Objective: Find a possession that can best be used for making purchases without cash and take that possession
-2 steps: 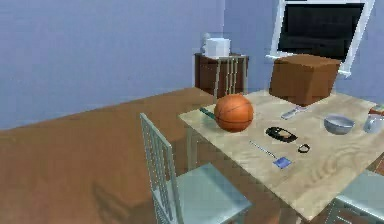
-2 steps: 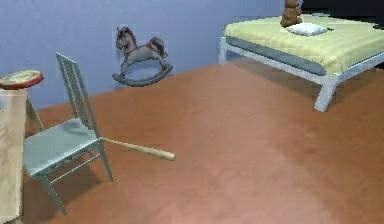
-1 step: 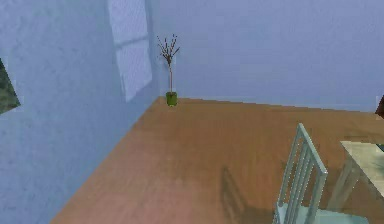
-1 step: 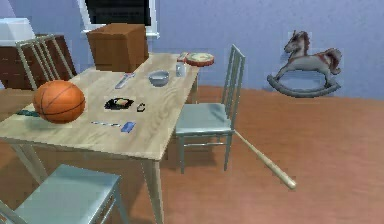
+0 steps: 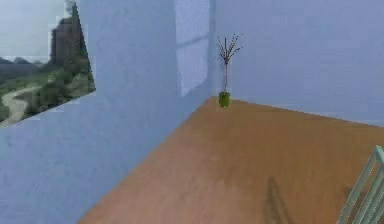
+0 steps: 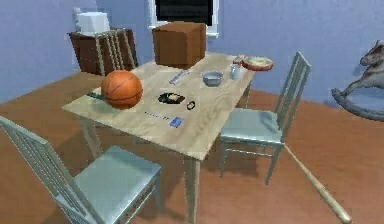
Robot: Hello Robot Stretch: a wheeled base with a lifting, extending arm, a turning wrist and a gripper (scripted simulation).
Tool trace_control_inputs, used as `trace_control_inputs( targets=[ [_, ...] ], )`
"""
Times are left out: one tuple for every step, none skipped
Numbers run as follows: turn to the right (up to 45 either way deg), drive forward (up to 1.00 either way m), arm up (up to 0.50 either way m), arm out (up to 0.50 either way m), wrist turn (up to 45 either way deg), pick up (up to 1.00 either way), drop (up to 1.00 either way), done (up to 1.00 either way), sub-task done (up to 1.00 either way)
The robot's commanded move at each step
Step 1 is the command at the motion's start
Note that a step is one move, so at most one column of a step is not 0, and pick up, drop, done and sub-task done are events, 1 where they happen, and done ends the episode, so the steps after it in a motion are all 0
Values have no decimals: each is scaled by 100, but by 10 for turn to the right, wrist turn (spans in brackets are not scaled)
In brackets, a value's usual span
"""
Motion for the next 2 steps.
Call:
trace_control_inputs(
  targets=[
    [450, 0, 0, 0, 0, 0, 0, 0, 0],
    [450, 0, 0, 0, 0, 0, 0, 0, 0]
  ],
)
